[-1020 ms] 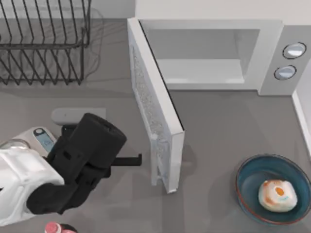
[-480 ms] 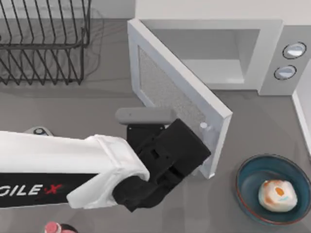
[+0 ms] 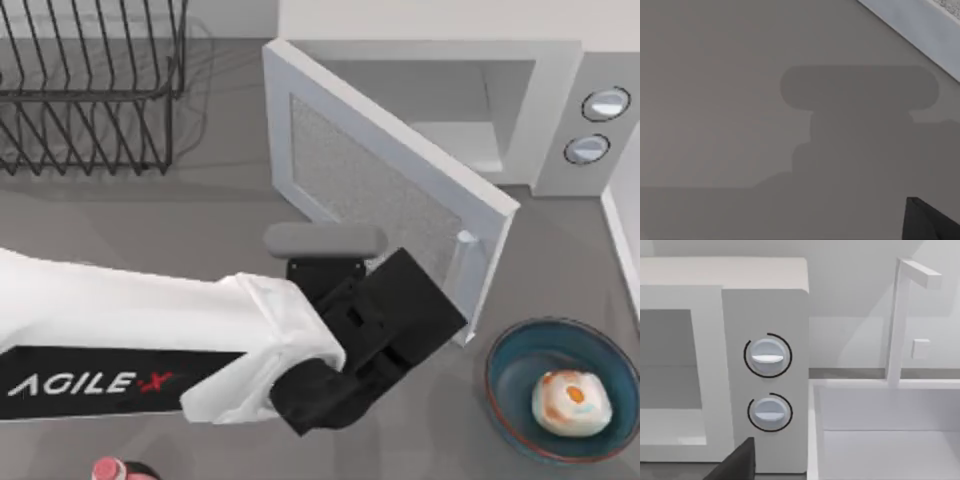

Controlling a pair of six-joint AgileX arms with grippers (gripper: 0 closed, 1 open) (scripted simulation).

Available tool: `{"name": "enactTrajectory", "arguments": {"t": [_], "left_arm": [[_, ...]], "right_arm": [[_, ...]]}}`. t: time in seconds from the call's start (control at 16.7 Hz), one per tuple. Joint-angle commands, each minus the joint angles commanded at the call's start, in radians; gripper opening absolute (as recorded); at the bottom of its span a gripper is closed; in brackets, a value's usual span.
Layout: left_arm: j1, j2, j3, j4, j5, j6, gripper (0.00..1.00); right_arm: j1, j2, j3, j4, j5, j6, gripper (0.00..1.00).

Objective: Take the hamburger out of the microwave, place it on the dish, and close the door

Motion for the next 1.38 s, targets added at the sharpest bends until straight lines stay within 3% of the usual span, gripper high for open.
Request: {"name": "enactTrajectory", "arguments": {"t": [0.42, 0.96, 1.38], "left_arm": [[-0.104, 0.226, 0.329, -0.155, -0.044, -0.117, 0.00], [-0.122, 0.287, 0.419, -0.203, -0.050, -0.142, 0.00], [-0.179, 0.501, 0.768, -0.380, -0.069, -0.209, 0.00]], "right_arm": [[0.000, 0.000, 0.000, 0.000, 0.000, 0.000, 1.00], [0.000, 0.000, 0.000, 0.000, 0.000, 0.000, 1.00], [0.000, 0.000, 0.000, 0.000, 0.000, 0.000, 1.00]]}}
